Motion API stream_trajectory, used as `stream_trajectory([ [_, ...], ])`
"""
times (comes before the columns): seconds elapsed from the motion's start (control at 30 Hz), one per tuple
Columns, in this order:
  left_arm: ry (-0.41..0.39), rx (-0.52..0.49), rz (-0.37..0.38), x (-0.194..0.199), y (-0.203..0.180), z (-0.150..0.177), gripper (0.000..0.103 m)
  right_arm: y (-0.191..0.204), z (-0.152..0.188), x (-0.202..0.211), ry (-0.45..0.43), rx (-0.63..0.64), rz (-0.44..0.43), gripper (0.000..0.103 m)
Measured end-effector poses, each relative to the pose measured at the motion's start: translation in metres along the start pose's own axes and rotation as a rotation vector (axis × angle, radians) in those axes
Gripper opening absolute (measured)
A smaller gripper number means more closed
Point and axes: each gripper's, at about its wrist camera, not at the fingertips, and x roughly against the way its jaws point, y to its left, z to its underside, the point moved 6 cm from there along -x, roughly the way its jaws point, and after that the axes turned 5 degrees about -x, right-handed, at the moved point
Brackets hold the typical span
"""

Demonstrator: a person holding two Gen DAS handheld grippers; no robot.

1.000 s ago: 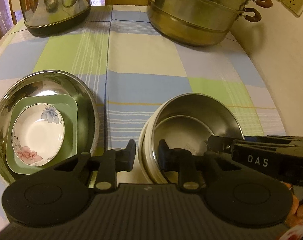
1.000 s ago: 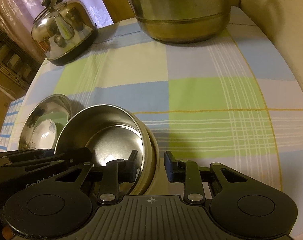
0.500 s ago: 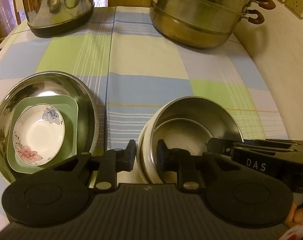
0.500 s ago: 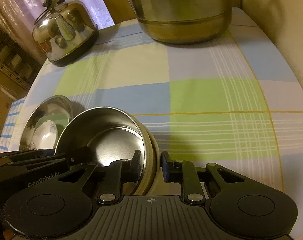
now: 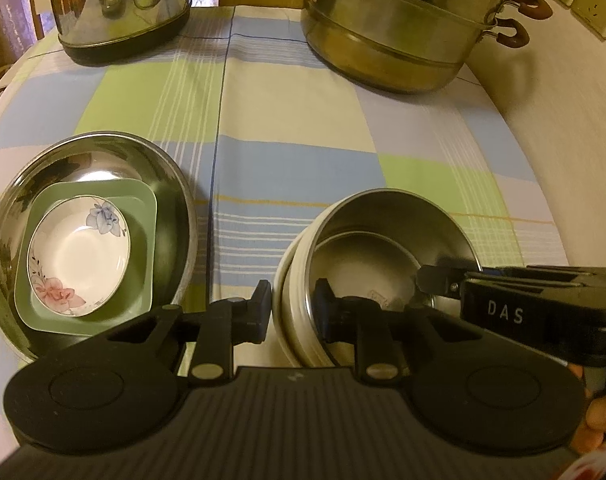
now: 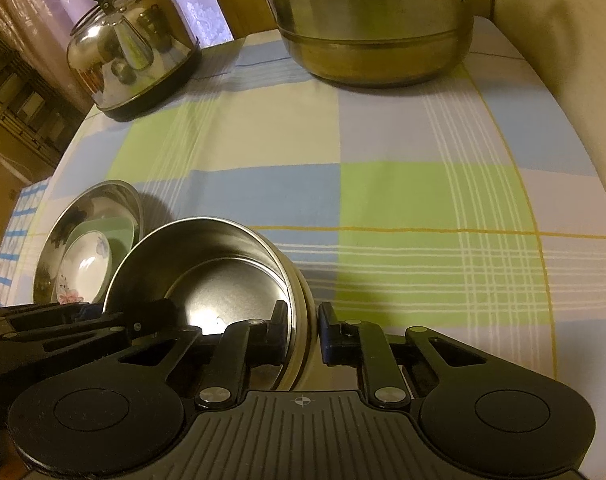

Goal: Organize plates and bowls
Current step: 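Lift the bowl stack with both grippers and carry it toward the steel basin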

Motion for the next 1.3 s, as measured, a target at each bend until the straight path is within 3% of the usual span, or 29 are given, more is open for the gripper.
stream_trajectory([
  [0.67,-0.046,-0.044,0.045,0.03,0.021,-0.018,0.021,0.03,-0.012,0.023,-0.047,-0.034,0.03,0.016],
  [1.3,-0.106,0.043,-0.014,0.069,0.096,-0.017,0.021,0.115,-0.016,0.016,-0.055,0.063,-0.018,0.015],
])
